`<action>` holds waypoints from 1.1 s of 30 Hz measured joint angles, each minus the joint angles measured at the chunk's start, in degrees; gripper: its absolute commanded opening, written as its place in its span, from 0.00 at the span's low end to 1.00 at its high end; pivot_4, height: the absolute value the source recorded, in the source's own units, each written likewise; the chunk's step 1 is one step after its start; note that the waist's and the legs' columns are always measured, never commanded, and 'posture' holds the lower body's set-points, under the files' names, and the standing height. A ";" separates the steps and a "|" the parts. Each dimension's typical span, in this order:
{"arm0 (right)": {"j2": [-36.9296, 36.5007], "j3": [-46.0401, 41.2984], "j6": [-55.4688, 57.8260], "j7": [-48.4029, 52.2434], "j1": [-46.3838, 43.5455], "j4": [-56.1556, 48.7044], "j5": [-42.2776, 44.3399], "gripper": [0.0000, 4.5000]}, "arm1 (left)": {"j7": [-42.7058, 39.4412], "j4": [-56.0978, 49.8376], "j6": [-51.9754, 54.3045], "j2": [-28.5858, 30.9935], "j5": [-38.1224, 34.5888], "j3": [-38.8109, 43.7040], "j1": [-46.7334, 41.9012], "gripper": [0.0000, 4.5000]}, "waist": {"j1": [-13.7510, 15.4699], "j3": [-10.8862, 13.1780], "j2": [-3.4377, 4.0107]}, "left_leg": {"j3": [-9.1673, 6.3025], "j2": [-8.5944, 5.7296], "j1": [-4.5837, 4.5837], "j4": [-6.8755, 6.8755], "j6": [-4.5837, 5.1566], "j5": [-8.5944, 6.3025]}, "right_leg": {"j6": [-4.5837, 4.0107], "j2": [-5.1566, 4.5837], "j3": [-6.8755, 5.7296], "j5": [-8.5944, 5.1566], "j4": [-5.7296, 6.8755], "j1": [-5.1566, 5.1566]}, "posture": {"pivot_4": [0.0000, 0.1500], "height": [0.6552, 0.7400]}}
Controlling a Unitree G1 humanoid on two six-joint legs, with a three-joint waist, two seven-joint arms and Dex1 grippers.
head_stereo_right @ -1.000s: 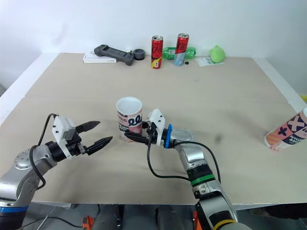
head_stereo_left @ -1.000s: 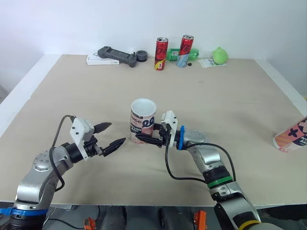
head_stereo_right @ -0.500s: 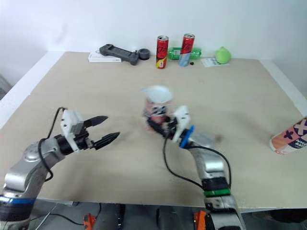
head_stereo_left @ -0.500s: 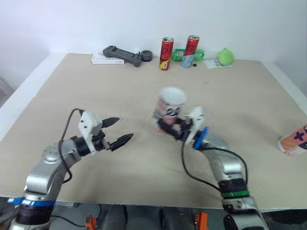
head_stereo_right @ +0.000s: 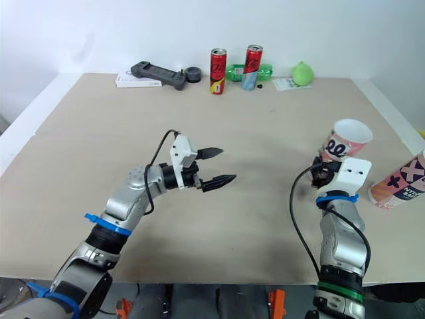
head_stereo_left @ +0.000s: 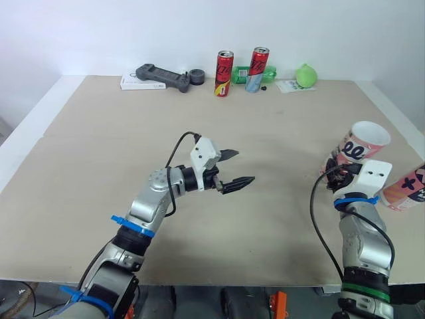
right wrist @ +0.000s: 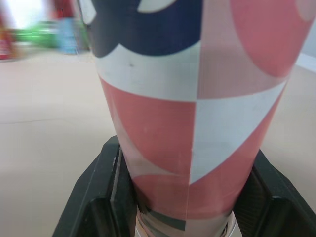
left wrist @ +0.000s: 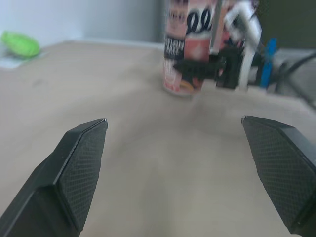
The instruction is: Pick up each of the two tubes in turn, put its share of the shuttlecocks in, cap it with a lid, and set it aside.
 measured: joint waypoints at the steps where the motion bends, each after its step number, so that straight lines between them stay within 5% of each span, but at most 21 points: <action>1: -0.39 -0.38 -0.58 -1.00 -0.80 1.65 -0.12 0.55 | -0.04 0.26 -0.14 -0.34 0.10 0.02 -0.27 1.00 | 0.04 -0.01 0.05 | -0.01 -0.03 0.00 0.00 0.00 0.00 | 0.01 -0.01 0.01 0.00 0.00 0.03 | 1.00 1.00; 8: -1.72 -1.12 -3.52 -3.04 -1.82 6.19 0.30 0.55 | -1.07 0.10 -0.85 0.35 0.55 0.16 2.59 1.00 | 0.15 -0.02 0.11 | -0.09 -0.09 0.00 0.00 0.03 -0.02 | -0.03 -0.03 0.01 -0.01 -0.01 0.17 | 1.00 1.00; 13: -1.69 -0.87 -4.26 -2.87 -0.63 6.66 0.96 1.00 | -0.79 -1.80 -0.60 1.77 0.56 0.47 4.52 1.00 | 0.15 -0.02 0.11 | -0.13 -0.09 0.12 0.07 0.05 -0.01 | 0.08 -0.04 -0.02 -0.01 -0.01 0.34 | 1.00 1.00; 25: 0.00 0.67 -0.67 1.34 13.68 -10.52 5.13 1.00 | 3.17 -5.23 0.55 4.04 0.44 4.86 9.21 1.00 | 0.13 -0.06 0.25 | -0.16 -0.07 0.14 0.00 0.09 0.01 | 0.09 -0.04 -0.05 -0.10 -0.01 0.35 | 1.00 1.00; 29: -3.85 6.21 5.70 13.42 22.66 -20.51 11.64 1.00 | 7.03 -9.92 1.58 8.92 0.49 10.30 18.03 1.00 | -0.18 -0.03 0.47 | -0.08 0.03 0.22 -0.04 0.10 -0.03 | -0.20 -0.04 -0.04 -0.27 0.00 0.33 | 1.00 1.00; 33: -13.50 14.44 11.87 27.27 21.34 -28.06 15.85 1.00 | 10.04 -17.37 3.44 13.21 0.24 14.90 26.12 1.00 | -0.35 0.03 0.32 | -0.09 0.10 0.28 0.11 0.11 0.00 | -0.22 -0.08 -0.13 -0.15 0.00 0.42 | 1.00 1.00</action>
